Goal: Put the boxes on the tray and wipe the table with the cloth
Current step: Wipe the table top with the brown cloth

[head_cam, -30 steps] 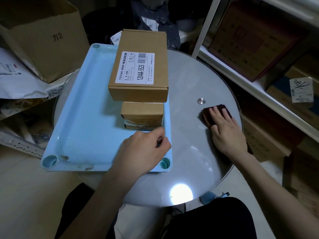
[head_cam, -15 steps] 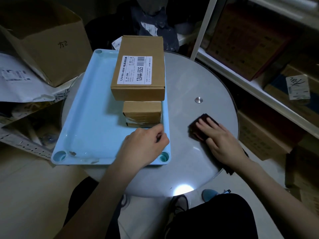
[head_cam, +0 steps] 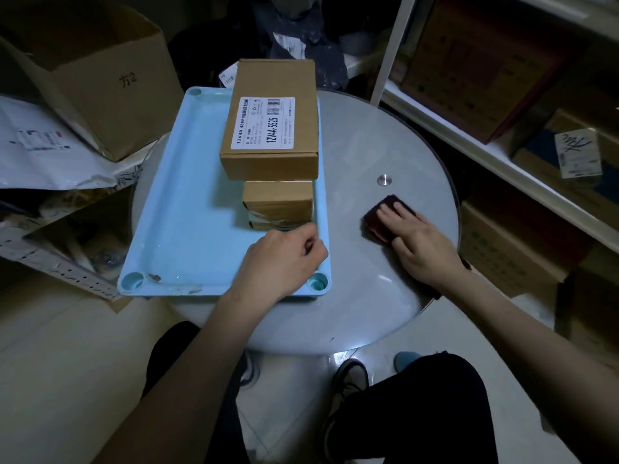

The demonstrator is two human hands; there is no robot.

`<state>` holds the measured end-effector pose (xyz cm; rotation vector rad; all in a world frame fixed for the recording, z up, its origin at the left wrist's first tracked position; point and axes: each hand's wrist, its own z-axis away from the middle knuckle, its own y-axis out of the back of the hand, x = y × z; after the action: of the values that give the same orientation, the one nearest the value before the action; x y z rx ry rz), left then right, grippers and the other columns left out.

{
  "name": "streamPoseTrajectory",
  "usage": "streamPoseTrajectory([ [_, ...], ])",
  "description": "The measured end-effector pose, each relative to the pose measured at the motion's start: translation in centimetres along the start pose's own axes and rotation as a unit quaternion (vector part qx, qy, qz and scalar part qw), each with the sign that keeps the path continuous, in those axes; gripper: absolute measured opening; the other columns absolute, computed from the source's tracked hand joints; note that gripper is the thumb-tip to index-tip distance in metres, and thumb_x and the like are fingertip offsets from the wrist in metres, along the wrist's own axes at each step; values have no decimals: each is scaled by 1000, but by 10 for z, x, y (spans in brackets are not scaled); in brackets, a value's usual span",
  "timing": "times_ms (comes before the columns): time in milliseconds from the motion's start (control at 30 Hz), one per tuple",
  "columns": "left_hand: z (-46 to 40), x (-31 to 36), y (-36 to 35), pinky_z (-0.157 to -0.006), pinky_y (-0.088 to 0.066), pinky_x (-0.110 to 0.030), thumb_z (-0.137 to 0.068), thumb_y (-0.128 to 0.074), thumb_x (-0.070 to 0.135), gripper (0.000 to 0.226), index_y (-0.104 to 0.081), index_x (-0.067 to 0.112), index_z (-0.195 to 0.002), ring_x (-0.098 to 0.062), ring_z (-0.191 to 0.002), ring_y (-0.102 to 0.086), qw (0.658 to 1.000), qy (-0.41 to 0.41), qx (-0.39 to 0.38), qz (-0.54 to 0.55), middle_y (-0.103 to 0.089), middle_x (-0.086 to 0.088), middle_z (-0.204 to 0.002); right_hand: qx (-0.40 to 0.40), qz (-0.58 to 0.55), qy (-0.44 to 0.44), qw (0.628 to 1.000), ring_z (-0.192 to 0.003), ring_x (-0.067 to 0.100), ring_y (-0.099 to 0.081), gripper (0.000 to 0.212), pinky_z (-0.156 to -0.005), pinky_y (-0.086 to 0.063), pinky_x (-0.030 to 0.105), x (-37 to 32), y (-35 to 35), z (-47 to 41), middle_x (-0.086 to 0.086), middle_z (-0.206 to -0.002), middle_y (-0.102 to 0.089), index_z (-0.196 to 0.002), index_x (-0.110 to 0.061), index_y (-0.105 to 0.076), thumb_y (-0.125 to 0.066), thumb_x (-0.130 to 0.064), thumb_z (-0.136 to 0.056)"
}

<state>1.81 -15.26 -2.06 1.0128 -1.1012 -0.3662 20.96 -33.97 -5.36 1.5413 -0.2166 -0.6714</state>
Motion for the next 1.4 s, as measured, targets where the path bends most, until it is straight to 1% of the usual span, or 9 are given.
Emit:
streamPoseTrajectory([
  [100,2,1,2,-70,-51,-40,-88,-41,46,27,-47,20,-83,-33,-78,-56,1000,2,1,-3,-61,-3,-71,40,33,-84,995,-151,22,-17,58,-120,-17,42,-36,-7,-36,1,-162,-26,-153,-17,-28,-37,-17,-96],
  [367,4,4,4,-63,-44,-36,-91,-43,42,24,-49,20,-82,-29,-76,-56,1000,5,0,-8,-61,0,-70,-63,53,183,980,-149,11,-15,69,-121,-11,36,-34,-10,10,-11,-159,-25,-153,-25,-32,-23,-28,-84],
  [567,1,6,3,-63,-45,-35,-91,-42,44,26,-47,20,-80,-28,-76,-57,1000,17,-14,-11,-62,0,-70,88,-145,-130,977,-146,16,-32,54,-118,-23,33,-35,-1,7,-5,-153,-42,-145,-24,-46,-39,-8,-95],
  [667,0,4,7,-68,-51,-39,-94,-44,43,28,-51,20,-80,-28,-75,-58,999,5,-31,9,-62,-1,-71,174,-395,-251,866,-125,19,-55,50,-107,-41,30,-63,25,0,2,-139,-59,-138,-23,-56,-36,-5,-95],
  [833,7,11,13,-62,-48,-42,-100,-42,41,39,-38,23,-67,-33,-72,-56,999,-40,16,-2,-58,-5,-69,98,-772,-303,551,-69,18,-70,28,-68,-55,28,-81,57,16,4,-78,-74,-102,-14,-70,-42,-16,-95],
  [967,24,42,19,-62,-40,-39,-100,-46,36,34,-39,25,-68,-21,-63,-46,988,-119,83,60,-45,3,-59,93,-852,-267,441,-76,25,-67,27,-77,-54,33,-88,55,27,12,-88,-67,-93,-8,-67,-57,-31,-83],
  [1100,27,78,16,-62,-39,-18,-95,-55,44,25,-59,22,-84,-5,-64,-50,978,-86,46,185,-53,10,-66,60,-867,-177,463,-99,30,-66,43,-98,-50,43,-108,57,34,20,-112,-68,-122,-6,-66,-53,-34,-92],
  [1267,23,90,6,-68,-46,-31,-80,-64,59,37,-53,23,-84,-12,-67,-51,979,-9,34,201,-58,7,-74,97,-829,-128,536,-123,35,-58,39,-108,-44,46,-121,58,35,19,-132,-62,-140,-20,-50,-41,-24,-103],
  [1400,26,96,14,-59,-42,-33,-80,-64,41,24,-56,18,-76,-19,-61,-52,987,1,35,156,-54,4,-58,99,-797,-155,575,-114,30,-65,33,-99,-52,42,-117,53,37,18,-125,-67,-132,-19,-58,-40,-25,-105],
])
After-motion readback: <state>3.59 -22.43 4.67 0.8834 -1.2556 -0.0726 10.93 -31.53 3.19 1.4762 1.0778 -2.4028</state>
